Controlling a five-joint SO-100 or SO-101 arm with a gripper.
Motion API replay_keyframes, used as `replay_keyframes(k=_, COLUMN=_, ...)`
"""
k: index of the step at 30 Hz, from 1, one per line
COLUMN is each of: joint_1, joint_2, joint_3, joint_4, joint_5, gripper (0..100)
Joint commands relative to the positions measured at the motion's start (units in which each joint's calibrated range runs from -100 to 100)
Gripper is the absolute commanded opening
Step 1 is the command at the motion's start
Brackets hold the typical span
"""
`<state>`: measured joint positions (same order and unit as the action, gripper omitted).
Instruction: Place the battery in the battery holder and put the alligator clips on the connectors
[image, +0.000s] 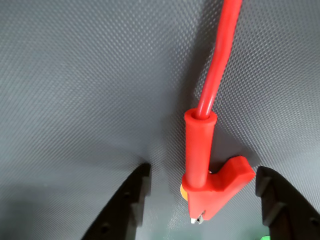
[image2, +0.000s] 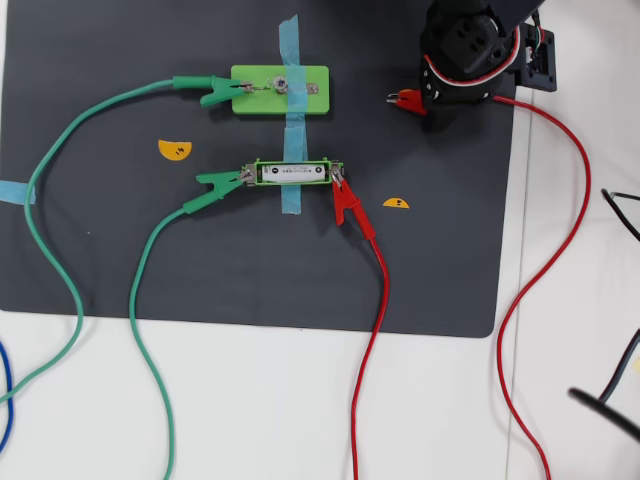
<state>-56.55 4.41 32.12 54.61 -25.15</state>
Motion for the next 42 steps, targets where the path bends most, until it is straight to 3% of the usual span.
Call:
replay_keyframes(k=1, joint_1=1.28, joint_2=0.91, joint_3=-1.42, joint_4=-0.68, joint_5=-0.25, gripper=21)
replay_keyframes(k=13, joint_1=1.58, joint_2=1.33, joint_3=-1.42, joint_4=-0.68, joint_5=-0.25, gripper=20)
replay_keyframes(k=16, joint_1=1.58, joint_2=1.33, joint_3=-1.42, joint_4=-0.68, joint_5=-0.25, gripper=12)
replay_keyframes(k=18, joint_1=1.58, joint_2=1.33, joint_3=-1.42, joint_4=-0.68, joint_5=-0.25, gripper=1)
replay_keyframes(k=42, joint_1=1.78, joint_2=0.48, joint_3=-0.89, joint_4=-0.68, joint_5=0.38, gripper=1)
